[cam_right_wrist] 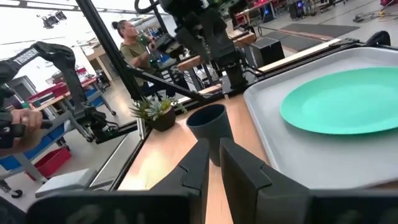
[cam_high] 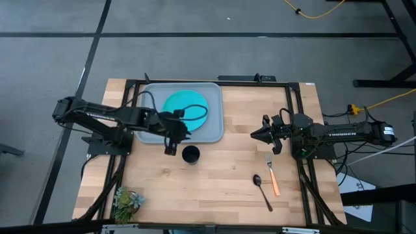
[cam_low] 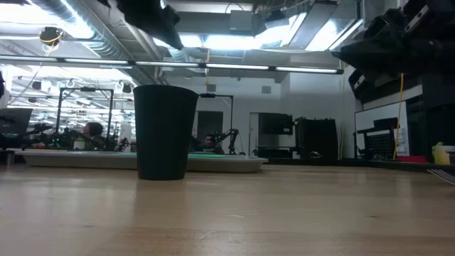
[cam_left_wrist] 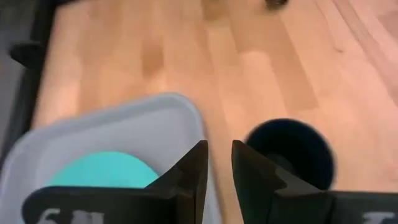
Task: Pick and place plate/cup/fork/spoon on tray
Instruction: Put the black cup on the serving tray to the top left of the blue plate
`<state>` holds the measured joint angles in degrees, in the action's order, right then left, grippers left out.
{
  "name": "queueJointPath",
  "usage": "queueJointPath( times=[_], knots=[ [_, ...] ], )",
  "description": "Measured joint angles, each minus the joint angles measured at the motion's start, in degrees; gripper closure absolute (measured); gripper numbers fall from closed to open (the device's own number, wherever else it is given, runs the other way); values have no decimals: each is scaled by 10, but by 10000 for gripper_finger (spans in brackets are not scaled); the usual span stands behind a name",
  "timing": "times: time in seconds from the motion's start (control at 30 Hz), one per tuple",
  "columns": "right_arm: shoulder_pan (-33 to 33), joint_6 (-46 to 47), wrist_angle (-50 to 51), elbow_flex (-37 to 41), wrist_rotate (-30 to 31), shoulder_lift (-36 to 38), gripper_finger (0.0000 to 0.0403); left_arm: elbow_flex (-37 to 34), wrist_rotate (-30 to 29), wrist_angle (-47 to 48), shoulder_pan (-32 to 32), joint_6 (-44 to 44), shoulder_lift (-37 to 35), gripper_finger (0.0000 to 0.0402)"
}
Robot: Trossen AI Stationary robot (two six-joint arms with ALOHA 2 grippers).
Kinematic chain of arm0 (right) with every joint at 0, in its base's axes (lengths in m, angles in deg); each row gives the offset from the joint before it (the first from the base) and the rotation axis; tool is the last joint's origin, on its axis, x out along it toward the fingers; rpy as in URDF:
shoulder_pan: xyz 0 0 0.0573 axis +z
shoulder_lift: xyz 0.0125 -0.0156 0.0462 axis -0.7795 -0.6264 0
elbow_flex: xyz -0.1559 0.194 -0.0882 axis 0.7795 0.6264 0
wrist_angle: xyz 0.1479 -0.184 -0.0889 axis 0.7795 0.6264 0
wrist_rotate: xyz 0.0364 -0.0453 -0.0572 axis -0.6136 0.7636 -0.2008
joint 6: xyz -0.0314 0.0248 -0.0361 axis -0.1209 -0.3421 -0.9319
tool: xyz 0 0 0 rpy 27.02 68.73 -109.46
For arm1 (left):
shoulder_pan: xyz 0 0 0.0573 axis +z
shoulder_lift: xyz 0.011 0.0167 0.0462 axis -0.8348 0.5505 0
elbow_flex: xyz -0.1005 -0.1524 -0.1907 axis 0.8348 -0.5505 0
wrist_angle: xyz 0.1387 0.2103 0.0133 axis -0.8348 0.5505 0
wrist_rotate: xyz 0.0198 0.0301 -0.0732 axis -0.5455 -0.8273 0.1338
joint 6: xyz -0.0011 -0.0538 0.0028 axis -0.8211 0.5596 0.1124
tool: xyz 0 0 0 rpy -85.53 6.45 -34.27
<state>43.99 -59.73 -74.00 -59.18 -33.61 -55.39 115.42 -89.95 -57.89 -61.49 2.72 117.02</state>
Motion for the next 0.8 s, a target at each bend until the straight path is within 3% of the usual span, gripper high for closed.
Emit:
queueJointPath(
  times=[0.43, 0.8],
  knots=[
    [0, 32, 15, 0, -1, 0, 357, 9, 17, 5, -21, 147, 105, 337],
    [0, 32, 19, 0, -20, 0, 357, 8, 14, 5, -21, 169, 143, 337]
  ],
)
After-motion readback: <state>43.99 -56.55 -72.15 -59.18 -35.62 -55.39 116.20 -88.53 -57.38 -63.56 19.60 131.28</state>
